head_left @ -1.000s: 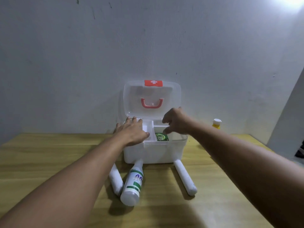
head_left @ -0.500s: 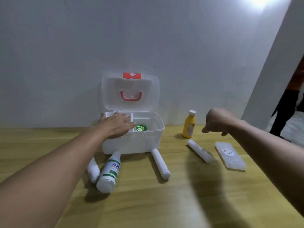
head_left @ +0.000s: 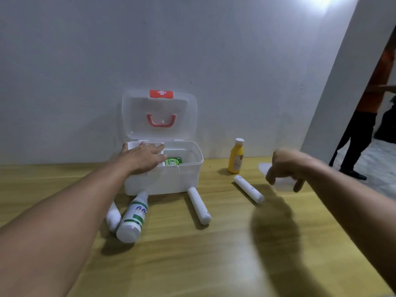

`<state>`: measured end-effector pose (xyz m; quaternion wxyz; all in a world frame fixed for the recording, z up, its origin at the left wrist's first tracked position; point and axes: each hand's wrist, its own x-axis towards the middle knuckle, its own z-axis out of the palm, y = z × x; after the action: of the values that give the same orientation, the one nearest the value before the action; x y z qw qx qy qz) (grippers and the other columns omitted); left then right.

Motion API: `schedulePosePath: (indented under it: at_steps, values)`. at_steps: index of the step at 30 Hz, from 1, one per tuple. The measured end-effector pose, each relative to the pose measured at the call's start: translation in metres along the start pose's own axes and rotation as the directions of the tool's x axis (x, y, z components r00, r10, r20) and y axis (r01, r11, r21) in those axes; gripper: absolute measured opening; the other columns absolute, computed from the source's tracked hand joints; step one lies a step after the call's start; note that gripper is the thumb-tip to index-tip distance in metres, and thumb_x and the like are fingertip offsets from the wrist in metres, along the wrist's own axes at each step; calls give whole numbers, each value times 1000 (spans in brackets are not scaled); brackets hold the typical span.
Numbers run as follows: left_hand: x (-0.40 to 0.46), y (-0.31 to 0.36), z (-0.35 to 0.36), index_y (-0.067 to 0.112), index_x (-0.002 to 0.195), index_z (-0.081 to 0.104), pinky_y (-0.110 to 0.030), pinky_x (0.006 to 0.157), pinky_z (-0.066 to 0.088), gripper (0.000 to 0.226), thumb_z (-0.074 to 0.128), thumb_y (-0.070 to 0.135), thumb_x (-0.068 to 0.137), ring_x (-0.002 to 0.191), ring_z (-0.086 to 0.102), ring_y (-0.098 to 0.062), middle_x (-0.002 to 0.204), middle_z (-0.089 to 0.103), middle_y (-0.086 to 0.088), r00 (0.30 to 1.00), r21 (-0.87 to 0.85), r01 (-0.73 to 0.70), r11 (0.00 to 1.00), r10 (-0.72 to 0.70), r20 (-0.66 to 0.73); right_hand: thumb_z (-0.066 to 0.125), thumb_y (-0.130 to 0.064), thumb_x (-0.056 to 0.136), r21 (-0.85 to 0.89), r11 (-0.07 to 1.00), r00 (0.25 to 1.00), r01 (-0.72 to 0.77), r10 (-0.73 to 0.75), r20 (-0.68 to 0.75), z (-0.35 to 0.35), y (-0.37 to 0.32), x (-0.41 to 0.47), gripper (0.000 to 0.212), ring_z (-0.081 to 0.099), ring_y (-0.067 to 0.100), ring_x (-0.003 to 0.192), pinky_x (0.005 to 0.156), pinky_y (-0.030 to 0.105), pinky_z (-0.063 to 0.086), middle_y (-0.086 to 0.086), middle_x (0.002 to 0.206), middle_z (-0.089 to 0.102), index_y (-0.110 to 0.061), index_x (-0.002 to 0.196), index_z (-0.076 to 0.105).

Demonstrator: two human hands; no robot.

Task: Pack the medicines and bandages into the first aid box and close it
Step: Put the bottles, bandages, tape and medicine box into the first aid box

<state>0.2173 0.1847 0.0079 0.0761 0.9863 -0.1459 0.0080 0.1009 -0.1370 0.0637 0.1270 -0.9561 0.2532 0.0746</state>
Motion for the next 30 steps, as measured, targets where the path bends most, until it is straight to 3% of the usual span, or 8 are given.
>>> schedulePosePath:
  at_steps: [5, 8, 10, 13, 15, 18, 22, 30]
  values:
    - [-2, 3, -1, 35, 154, 13, -58, 118, -5, 59, 21, 53, 99, 152, 1, -20, 165, 8, 6, 1000, -2, -1, 1000, 1, 4, 80, -12, 70, 1, 963, 962, 271, -271, -26, -49, -50, -38, 42, 62, 30, 85, 67, 48, 62, 17, 102, 63, -3, 108, 64]
    - [-6, 6, -3, 33, 155, 12, -58, 118, -6, 58, 20, 51, 100, 152, 1, -19, 165, 8, 5, 1000, -11, 5, 1000, -4, 12, 81, -10, 70, -80, 900, 902, 429, -432, -24, -46, -97, -40, 42, 64, 34, 86, 65, 47, 62, 16, 105, 63, -1, 108, 66]
    - [-8, 8, -5, 33, 155, 12, -58, 118, -5, 58, 20, 49, 100, 152, 2, -19, 165, 9, 5, 1000, -8, 11, 1000, -11, 9, 81, -10, 67, -197, 849, 865, 490, -502, -13, -31, -127, -32, 30, 68, 37, 78, 58, 43, 62, 17, 95, 66, 0, 92, 69]
    - [-9, 8, -4, 33, 155, 11, -57, 118, -4, 58, 19, 49, 99, 152, 3, -19, 165, 9, 6, 1000, 10, 8, 1000, -8, -2, 77, -12, 71, -375, 752, 807, 542, -591, -18, -6, -163, -18, 14, 56, 19, 53, 45, 21, 51, 8, 65, 60, -5, 80, 69]
    - [-7, 6, -3, 33, 155, 12, -58, 118, -3, 60, 19, 51, 99, 152, 3, -20, 165, 10, 6, 1000, 8, 9, 1000, -9, -10, 75, -14, 75, -428, 693, 759, 580, -650, -26, 9, -180, -8, 19, 51, 17, 56, 59, 22, 49, 2, 59, 50, -2, 89, 70]
    - [-6, 4, -2, 31, 155, 14, -59, 118, -3, 61, 20, 52, 98, 152, 4, -20, 164, 11, 6, 1000, 5, 6, 1000, -6, -30, 75, -14, 77, -389, 681, 733, 620, -680, -23, 29, -195, 11, 30, 61, 21, 76, 79, 30, 55, 4, 75, 63, -3, 104, 69]
    - [-6, 6, -2, 29, 155, 16, -60, 118, -3, 61, 22, 51, 98, 152, 4, -20, 164, 13, 6, 999, -22, 1, 1000, -2, -42, 76, -23, 79, -286, 685, 707, 670, -706, -35, 44, -196, 30, 40, 65, 25, 99, 86, 30, 53, 9, 111, 70, -8, 114, 69]
    - [-5, 6, -1, 30, 155, 16, -60, 117, -3, 63, 21, 55, 97, 152, 5, -20, 164, 14, 6, 999, -14, 5, 1000, -6, -40, 89, -27, 63, -111, 697, 672, 708, -714, -195, 64, -192, 47, 35, 69, 23, 81, 78, 37, 58, 10, 90, 76, -7, 89, 78]
